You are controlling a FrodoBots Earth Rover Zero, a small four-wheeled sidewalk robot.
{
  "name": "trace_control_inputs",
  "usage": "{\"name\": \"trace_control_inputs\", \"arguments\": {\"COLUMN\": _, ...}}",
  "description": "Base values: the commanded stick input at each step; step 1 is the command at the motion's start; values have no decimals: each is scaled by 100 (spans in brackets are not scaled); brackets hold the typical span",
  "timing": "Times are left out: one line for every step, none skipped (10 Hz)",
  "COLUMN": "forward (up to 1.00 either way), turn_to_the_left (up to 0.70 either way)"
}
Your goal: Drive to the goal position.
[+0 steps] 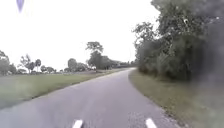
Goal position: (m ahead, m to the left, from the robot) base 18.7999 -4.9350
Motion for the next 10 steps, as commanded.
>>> {"name": "trace_control_inputs", "arguments": {"forward": 84, "turn_to_the_left": 3}}
{"name": "trace_control_inputs", "arguments": {"forward": 84, "turn_to_the_left": 3}}
{"name": "trace_control_inputs", "arguments": {"forward": 84, "turn_to_the_left": 3}}
{"name": "trace_control_inputs", "arguments": {"forward": 84, "turn_to_the_left": 3}}
{"name": "trace_control_inputs", "arguments": {"forward": 84, "turn_to_the_left": 3}}
{"name": "trace_control_inputs", "arguments": {"forward": 84, "turn_to_the_left": 3}}
{"name": "trace_control_inputs", "arguments": {"forward": 84, "turn_to_the_left": 3}}
{"name": "trace_control_inputs", "arguments": {"forward": 84, "turn_to_the_left": 3}}
{"name": "trace_control_inputs", "arguments": {"forward": 84, "turn_to_the_left": 3}}
{"name": "trace_control_inputs", "arguments": {"forward": 84, "turn_to_the_left": 3}}
